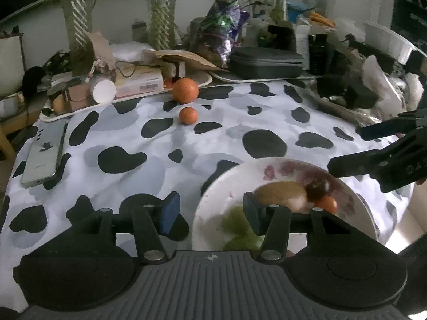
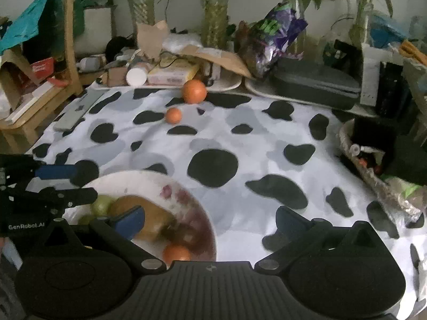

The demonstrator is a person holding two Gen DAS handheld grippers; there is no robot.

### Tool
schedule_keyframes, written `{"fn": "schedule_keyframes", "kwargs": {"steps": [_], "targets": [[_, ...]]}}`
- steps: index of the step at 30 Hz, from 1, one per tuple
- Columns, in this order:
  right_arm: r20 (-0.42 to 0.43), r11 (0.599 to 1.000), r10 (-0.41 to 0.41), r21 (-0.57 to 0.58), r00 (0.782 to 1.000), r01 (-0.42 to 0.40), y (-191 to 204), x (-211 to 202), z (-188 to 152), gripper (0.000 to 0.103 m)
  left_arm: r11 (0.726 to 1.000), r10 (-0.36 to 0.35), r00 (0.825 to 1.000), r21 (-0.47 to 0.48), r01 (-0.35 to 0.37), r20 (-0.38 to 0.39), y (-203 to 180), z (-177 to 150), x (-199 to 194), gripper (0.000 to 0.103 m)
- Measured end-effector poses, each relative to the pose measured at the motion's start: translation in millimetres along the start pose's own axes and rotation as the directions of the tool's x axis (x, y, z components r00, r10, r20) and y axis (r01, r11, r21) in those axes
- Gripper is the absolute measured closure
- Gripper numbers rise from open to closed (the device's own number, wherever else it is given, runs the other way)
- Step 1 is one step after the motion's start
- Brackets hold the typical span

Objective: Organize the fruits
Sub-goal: 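Withdraw both grippers toward the two remaining orange fruits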

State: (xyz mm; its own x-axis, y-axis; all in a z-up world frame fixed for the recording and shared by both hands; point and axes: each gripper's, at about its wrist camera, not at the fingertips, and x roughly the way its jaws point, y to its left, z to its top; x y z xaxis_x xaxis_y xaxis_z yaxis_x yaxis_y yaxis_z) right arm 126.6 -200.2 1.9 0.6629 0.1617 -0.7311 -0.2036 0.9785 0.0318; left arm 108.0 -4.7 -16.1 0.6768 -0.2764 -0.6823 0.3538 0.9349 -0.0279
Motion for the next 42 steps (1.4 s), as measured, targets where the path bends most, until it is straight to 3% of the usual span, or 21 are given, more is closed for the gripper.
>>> {"fn": "schedule_keyframes", "kwargs": {"steps": [8,11,22,25,34,42], "targets": [[0.009,0.999,-0.034,0.043,0.999,0.033,-11,12,11,0.0,0.998,0.063,0.998,-0.004,-0.063,0.002,9,10,18,0.05],[0.007,0.998,-0.043,0.04,0.999,0.042,-12,18,14,0.0,0.996,0.095,0.995,0.0,-0.095,0.024,10,14,22,0.029],[-0.005,0.998,-0.056,0.017,0.998,0.056,-15,40,28,0.0,0.991,0.136,0.99,0.008,-0.137,0.019,19,30,48,0.028],[-0.013,0.999,-0.052,0.01,0.999,0.052,-15,46,32,0.0,0.988,0.155,0.988,0.005,-0.155,0.011,24,33,57,0.022],[-0.029,0.998,-0.055,-0.014,0.998,0.055,-17,68,45,0.0,0.989,0.147,0.989,-0.006,-0.147,-0.033,36,45,78,0.022],[-0.047,0.999,-0.052,0.001,0.998,0.053,-21,92,56,0.0,0.995,0.099,0.995,-0.014,-0.099,-0.01,43,54,91,0.022]]}}
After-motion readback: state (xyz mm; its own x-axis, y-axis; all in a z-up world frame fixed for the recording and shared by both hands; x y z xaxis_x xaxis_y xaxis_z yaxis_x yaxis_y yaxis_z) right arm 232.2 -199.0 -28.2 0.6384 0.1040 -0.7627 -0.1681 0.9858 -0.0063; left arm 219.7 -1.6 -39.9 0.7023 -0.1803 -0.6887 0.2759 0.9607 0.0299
